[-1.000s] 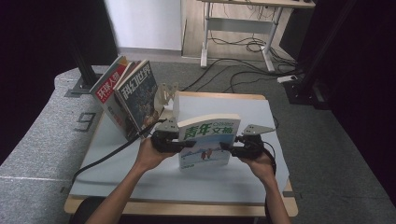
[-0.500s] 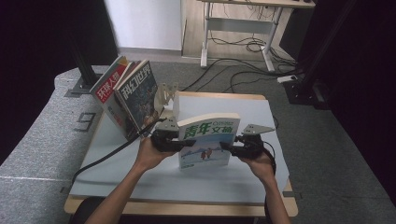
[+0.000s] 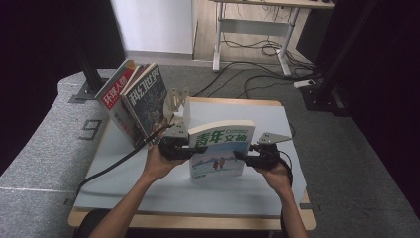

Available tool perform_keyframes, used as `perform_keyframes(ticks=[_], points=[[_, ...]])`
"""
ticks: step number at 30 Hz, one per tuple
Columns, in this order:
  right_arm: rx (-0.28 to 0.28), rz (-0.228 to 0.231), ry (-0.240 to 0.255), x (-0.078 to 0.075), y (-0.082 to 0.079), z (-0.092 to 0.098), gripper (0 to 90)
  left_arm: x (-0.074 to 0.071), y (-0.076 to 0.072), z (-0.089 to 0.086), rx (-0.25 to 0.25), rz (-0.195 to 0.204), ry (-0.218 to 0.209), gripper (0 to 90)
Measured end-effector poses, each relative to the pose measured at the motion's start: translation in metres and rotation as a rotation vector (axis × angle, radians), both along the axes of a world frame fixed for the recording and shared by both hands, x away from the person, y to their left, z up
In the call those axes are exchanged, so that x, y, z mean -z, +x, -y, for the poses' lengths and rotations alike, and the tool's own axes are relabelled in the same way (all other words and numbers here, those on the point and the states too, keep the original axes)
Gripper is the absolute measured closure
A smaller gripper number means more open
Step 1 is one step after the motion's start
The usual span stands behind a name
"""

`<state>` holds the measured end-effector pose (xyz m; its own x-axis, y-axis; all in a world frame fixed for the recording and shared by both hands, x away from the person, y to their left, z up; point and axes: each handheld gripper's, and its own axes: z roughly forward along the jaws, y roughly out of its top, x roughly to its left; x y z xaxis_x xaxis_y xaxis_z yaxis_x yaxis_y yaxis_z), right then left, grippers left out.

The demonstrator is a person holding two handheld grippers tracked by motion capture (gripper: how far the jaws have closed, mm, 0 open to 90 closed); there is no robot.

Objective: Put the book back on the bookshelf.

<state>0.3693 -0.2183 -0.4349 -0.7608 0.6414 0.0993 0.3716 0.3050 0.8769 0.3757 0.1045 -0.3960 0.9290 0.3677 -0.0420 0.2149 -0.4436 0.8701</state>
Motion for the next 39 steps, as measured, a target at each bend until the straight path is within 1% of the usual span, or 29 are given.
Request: perform_keyframes(ticks=[4,5,6,8,12,14,15,16,17,18,20,24,25,26,27,28,29,30,33,35,36,37,38,39], points=[[0.039,0.006,-0.028,0.001,-0.001,0.003,43.7,0.0,-0.001,0.001,-0.006,0.009,0.002,73.5],[0.062,0.005,-0.032,0.002,-0.001,0.007,41.5,0.0,-0.001,0.001,-0.019,0.01,0.001,73.5],[0.062,0.005,-0.032,0.002,-0.001,0.007,41.5,0.0,-0.001,0.001,-0.019,0.01,0.001,73.6],[0.083,0.003,-0.031,0.003,-0.002,0.011,40.1,0.0,0.0,0.002,-0.025,0.006,0.001,73.6],[0.124,-0.004,-0.031,0.009,-0.006,0.022,38.1,0.0,-0.002,0.002,-0.025,0.012,0.002,73.7],[0.149,-0.011,-0.035,0.014,-0.008,0.027,37.1,0.0,-0.002,0.002,-0.033,0.012,0.002,73.7],[0.177,-0.019,-0.046,0.02,-0.01,0.031,36.0,0.0,-0.002,0.002,-0.039,0.011,0.001,73.8],[0.177,-0.019,-0.046,0.02,-0.01,0.031,36.0,0.0,-0.002,0.002,-0.043,0.01,0.001,73.8],[0.203,-0.032,-0.054,0.027,-0.013,0.036,35.4,0.0,-0.001,0.002,-0.047,0.005,-0.003,73.8],[0.203,-0.032,-0.054,0.027,-0.013,0.036,35.4,0.0,-0.001,0.002,-0.047,0.005,-0.003,73.8],[0.228,-0.047,-0.054,0.036,-0.015,0.042,35.0,0.0,0.0,0.002,-0.05,-0.003,-0.006,73.8],[0.273,-0.072,-0.06,0.05,-0.017,0.051,34.7,-0.002,0.0,0.001,-0.063,-0.006,-0.008,73.9],[0.297,-0.087,-0.078,0.055,-0.017,0.056,34.1,-0.003,0.001,0.0,-0.074,-0.007,-0.008,74.0],[0.297,-0.087,-0.078,0.055,-0.017,0.056,34.1,-0.003,0.001,0.0,-0.074,-0.007,-0.008,74.0],[0.323,-0.093,-0.095,0.059,-0.016,0.059,33.5,-0.004,0.001,-0.001,-0.08,-0.009,-0.009,74.0],[0.323,-0.093,-0.095,0.059,-0.016,0.059,33.5,-0.005,0.002,-0.002,-0.085,-0.011,-0.01,74.0],[0.341,-0.101,-0.108,0.064,-0.015,0.061,31.8,-0.008,0.002,-0.004,-0.094,-0.013,-0.006,74.0],[0.341,-0.101,-0.108,0.064,-0.015,0.061,31.8,-0.008,0.002,-0.004,-0.094,-0.013,-0.006,74.0],[0.354,-0.105,-0.155,0.072,-0.014,0.06,29.0,-0.011,0.002,-0.006,-0.105,-0.013,-0.003,74.0],[0.367,-0.106,-0.184,0.076,-0.013,0.058,24.3,-0.012,0.002,-0.007,-0.11,-0.013,0.0,74.0],[0.371,-0.107,-0.197,0.078,-0.012,0.057,20.0,-0.013,0.002,-0.008,-0.109,-0.012,0.002,74.0],[0.376,-0.12,-0.221,0.082,-0.011,0.056,15.5,-0.013,0.002,-0.009,-0.109,-0.013,0.002,74.1],[0.376,-0.12,-0.221,0.082,-0.011,0.056,15.5,-0.014,0.002,-0.009,-0.111,-0.011,0.003,74.1],[0.377,-0.128,-0.242,0.086,-0.009,0.055,12.8,-0.015,0.001,-0.011,-0.114,-0.014,0.002,74.1]])
